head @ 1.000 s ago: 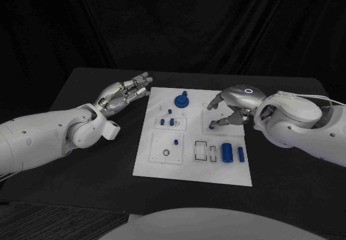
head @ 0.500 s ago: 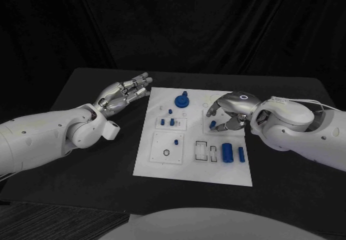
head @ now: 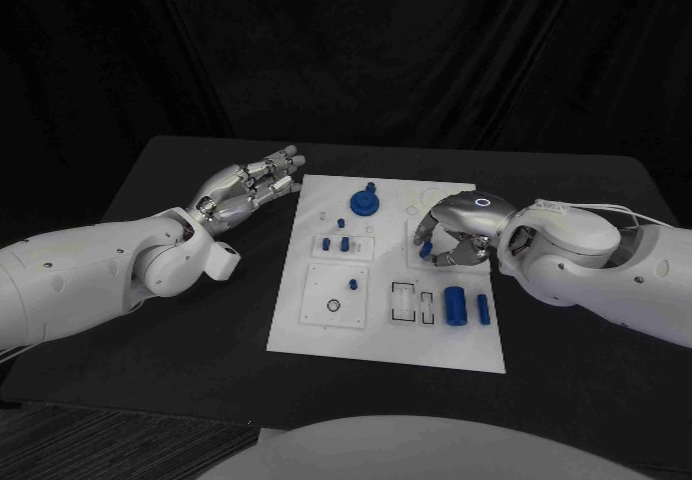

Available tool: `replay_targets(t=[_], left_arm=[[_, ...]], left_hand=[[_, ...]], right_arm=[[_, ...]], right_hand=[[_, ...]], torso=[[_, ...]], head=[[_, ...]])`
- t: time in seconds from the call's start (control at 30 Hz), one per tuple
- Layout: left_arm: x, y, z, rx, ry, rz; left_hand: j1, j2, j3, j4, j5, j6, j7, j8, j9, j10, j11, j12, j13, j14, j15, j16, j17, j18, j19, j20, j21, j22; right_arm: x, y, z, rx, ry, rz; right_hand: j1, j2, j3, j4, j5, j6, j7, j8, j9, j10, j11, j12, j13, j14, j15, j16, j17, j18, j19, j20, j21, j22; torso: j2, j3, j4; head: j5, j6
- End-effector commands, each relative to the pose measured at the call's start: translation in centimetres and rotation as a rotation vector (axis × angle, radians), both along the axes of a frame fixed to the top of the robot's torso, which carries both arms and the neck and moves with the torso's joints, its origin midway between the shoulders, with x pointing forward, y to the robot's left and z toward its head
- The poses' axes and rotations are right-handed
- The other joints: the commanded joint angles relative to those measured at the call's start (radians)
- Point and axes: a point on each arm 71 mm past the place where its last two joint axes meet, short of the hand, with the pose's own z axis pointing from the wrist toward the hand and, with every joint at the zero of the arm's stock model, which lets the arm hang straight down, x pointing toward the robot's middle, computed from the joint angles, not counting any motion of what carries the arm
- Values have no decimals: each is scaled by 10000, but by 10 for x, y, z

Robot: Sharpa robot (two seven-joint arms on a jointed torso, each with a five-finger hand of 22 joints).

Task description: Assemble the parts on the task board

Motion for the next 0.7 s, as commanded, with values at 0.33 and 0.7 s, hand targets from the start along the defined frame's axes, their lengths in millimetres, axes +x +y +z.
replay_targets(t=[0.33, 0.7], left_arm=[[-4, -1, 10, -1098, -1253, -265], [-4, -1, 10, -1094, -1215, -277]], left_hand=[[116, -15, -96, -71, 209, 86, -10, -73, -39, -28, 69, 207, -50, -22, 21, 124, 80, 279, 53, -19, -32, -115], [157, -11, -78, -98, 251, 82, -12, -74, -40, -29, 69, 212, -50, -20, 29, 130, 80, 278, 54, -17, -32, -124]], right_arm=[[0, 2, -1, 88, -42, 180], [0, 2, 1, 300, -234, 214]], right_hand=[[381, 46, 1047, -223, -11, 547, 157, 336, 346, 929, -71, -478, -324, 417, 79, 68, 228, -419, 19, 43, 450, 1715], [660, 187, 1590, -694, -264, 1010, 227, 571, 660, 1762, -193, -704, -449, 434, 8, 93, 266, -425, 29, -6, 574, 1733]], torso=[[3, 6, -7], [6, -7, 2]], head=[[18, -1], [19, -1]])
